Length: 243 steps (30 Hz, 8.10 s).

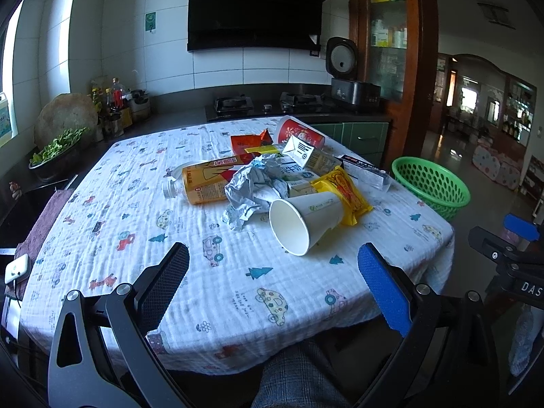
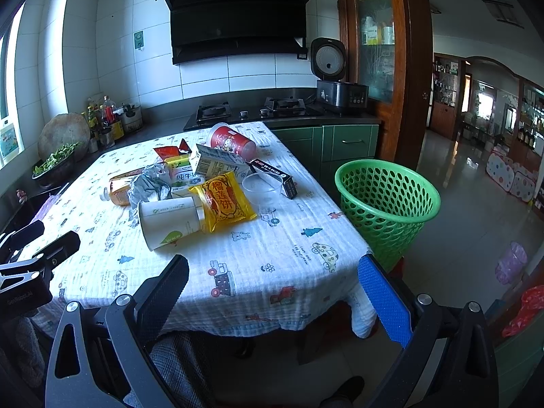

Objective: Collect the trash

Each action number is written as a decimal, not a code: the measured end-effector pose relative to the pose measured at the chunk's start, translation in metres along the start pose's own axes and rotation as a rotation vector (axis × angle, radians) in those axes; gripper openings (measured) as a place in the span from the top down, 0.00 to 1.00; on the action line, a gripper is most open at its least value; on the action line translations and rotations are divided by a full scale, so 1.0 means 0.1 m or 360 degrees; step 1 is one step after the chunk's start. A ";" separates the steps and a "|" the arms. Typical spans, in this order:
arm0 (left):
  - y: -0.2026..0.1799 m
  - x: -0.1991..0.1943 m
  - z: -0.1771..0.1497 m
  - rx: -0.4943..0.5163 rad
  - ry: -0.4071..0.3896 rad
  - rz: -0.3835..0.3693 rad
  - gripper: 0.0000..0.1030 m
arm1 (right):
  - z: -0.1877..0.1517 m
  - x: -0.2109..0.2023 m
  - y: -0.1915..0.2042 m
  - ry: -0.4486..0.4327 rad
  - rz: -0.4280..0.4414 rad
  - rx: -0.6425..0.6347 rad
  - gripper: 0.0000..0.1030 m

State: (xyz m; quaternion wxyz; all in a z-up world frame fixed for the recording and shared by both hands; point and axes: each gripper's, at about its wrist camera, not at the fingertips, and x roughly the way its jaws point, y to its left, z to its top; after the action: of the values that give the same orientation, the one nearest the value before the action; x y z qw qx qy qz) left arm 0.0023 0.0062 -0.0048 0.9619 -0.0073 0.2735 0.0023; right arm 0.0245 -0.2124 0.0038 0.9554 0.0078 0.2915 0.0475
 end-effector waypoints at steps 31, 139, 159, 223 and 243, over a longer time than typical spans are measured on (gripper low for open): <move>-0.01 -0.02 0.00 0.0004 -0.0001 -0.0004 0.05 | -0.03 0.06 -0.01 0.0011 0.0002 -0.0007 0.06; -0.39 1.81 0.41 0.0779 0.0556 -0.0692 0.38 | 0.79 1.99 -0.09 0.0383 0.0317 -0.0047 0.42; -0.64 1.39 0.79 0.0564 0.0442 -0.0774 0.41 | 1.02 1.93 -1.64 0.0343 -0.0007 0.0227 0.42; -1.43 1.76 1.08 0.0554 0.0511 -0.0831 0.41 | 0.82 3.10 -2.13 0.0705 0.0202 0.0420 0.50; -2.68 2.50 1.42 0.0497 0.0579 -0.0918 0.40 | 0.77 2.13 -2.53 0.0442 0.0027 0.0366 0.40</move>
State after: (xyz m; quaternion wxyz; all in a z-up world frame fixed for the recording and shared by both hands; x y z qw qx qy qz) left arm 0.2914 -0.2597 -0.0121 0.8481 0.0626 0.4237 -0.3119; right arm 0.2650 -0.4430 -0.0611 0.8983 0.1128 0.4240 0.0225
